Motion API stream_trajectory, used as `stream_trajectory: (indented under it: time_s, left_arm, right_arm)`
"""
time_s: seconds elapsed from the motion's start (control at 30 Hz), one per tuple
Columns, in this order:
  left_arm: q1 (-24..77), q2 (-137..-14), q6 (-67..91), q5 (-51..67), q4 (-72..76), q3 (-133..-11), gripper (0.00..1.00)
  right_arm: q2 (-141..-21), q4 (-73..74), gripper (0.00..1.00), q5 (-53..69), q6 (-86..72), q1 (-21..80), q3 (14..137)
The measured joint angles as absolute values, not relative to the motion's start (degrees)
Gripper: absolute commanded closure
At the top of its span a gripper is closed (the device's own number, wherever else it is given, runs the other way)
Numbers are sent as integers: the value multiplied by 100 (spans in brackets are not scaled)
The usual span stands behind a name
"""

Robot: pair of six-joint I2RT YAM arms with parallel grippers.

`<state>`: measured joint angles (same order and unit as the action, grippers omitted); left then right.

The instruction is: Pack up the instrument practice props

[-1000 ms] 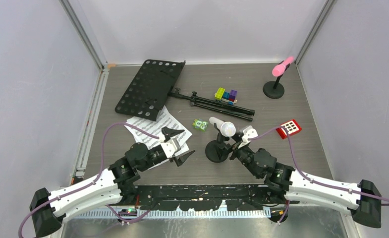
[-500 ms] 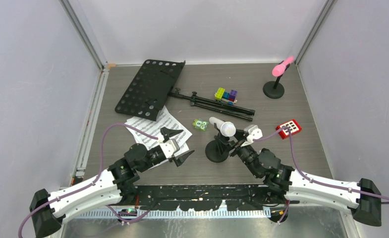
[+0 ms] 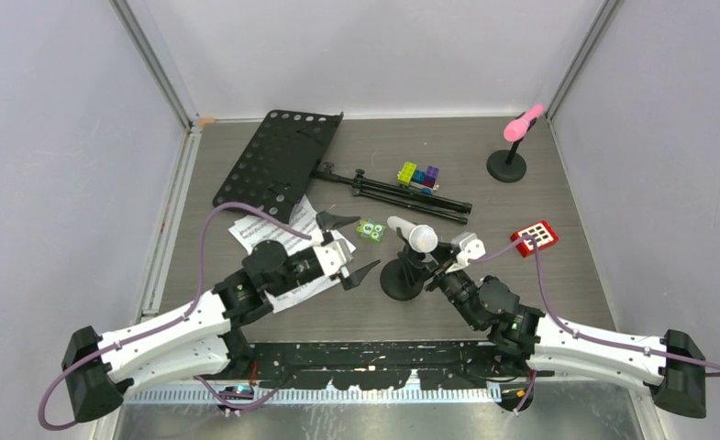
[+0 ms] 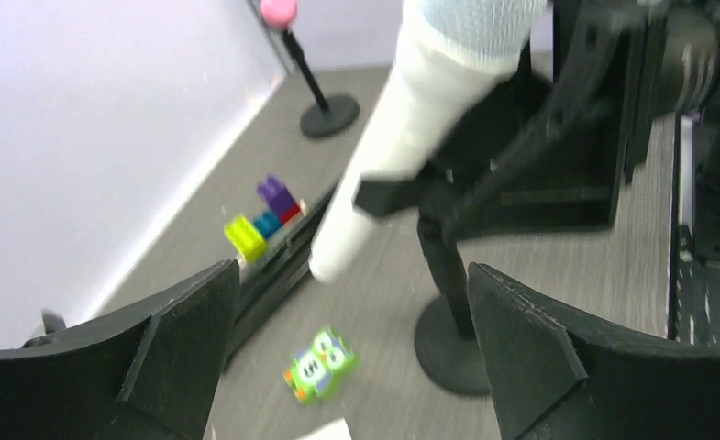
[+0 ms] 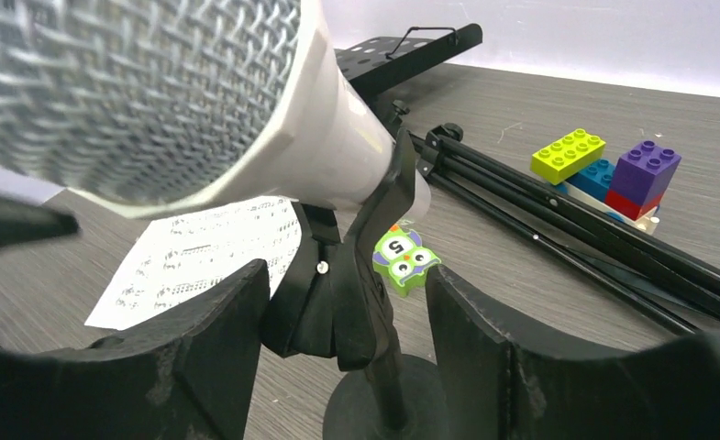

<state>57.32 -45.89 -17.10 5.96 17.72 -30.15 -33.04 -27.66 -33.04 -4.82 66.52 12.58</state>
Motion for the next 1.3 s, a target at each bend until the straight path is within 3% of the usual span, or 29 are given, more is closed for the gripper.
stream_trajectory:
  time_s: [0.2, 0.47, 0.7, 1.3]
  left_arm:
    - [5496, -5347, -2058, 1350, 2032, -3951, 6]
    - [4757, -5961, -2191, 2995, 2097, -4276, 5]
    - [4713, -6434, -2265, 4014, 2073, -4657, 7]
    - [4934, -7338, -1992, 4252, 2123, -5251, 18]
  right_arm:
    - [-3133, -2617, 53, -3291, -482, 6654, 1238]
    - [-2919, -2421, 57, -3295, -478, 6659, 1223]
    - [-2873, -2392, 61, -3288, -480, 6659, 1188]
    - [-2963, -2445, 64, -3216, -497, 6659, 1186]
